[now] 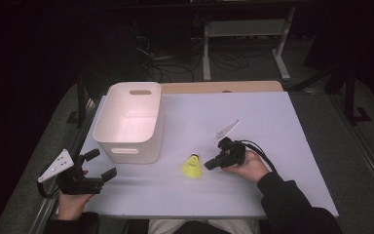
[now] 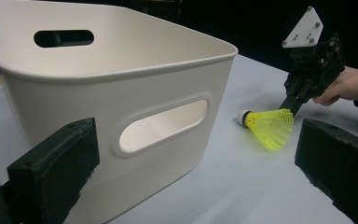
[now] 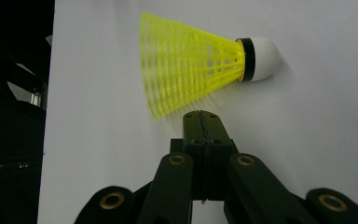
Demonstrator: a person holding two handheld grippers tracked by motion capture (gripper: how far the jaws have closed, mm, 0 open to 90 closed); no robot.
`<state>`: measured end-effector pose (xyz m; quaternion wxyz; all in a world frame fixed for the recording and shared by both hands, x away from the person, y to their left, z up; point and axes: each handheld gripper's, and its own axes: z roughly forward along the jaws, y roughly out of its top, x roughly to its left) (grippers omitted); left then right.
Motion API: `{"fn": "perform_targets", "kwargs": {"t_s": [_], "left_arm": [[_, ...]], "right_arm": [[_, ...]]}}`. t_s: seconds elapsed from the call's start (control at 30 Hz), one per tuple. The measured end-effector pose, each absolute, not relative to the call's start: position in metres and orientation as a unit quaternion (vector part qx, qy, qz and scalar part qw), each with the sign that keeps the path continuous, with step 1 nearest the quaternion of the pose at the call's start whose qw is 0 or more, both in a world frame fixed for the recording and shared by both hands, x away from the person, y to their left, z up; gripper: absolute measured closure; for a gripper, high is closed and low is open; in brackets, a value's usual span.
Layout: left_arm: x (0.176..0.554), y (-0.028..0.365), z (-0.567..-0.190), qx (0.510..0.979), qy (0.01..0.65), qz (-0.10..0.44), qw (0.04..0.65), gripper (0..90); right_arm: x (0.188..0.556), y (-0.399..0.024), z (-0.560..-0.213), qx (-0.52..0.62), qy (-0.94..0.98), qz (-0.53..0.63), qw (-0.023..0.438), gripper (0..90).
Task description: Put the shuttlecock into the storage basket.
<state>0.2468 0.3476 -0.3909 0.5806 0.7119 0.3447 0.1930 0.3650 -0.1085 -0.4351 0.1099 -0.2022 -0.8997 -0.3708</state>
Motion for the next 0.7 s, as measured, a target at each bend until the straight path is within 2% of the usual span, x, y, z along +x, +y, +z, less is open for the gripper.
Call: {"fn": "perform_targets", "kwargs": {"t_s": [0.7], "left_arm": [[0.247,0.348,-0.391,0.712,0.344,0.193,0.581,0.0]], "right_arm": [[0.366,-0.078,-0.432,-0.178,-0.902,-0.376,0.111,88.8]]}}
